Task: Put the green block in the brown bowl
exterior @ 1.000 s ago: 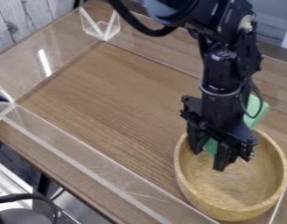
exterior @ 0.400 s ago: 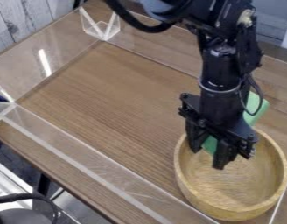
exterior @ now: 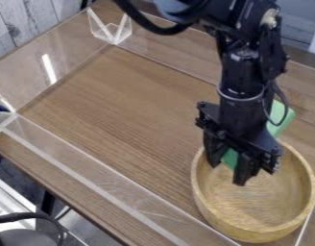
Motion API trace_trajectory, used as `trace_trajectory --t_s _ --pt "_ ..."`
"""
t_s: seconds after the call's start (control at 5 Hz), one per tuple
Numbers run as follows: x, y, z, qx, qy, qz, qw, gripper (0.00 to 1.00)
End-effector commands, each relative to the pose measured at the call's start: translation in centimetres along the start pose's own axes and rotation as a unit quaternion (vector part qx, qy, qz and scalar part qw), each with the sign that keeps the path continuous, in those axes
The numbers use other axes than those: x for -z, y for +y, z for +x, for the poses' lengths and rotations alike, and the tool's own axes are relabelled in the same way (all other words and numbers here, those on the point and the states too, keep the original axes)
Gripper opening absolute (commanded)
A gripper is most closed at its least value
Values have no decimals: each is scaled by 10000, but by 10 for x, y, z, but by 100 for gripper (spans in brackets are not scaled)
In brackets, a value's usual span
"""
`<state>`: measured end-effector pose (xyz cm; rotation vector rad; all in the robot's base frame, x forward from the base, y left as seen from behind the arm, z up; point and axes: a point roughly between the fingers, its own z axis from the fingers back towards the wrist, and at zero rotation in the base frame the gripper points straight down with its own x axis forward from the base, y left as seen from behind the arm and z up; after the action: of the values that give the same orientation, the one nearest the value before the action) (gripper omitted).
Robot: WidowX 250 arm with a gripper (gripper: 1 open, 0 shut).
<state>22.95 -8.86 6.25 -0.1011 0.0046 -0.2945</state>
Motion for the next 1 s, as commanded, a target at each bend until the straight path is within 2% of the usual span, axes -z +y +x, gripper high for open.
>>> trace_trajectory --t_s 0.0,0.2,0.8 --pt "-15 0 8 -12 -304 -9 9995 0" --pt "-14 1 7 -39 -287 -15 9996 0" --pt "5 -4 20 36 -172 -56 9998 0"
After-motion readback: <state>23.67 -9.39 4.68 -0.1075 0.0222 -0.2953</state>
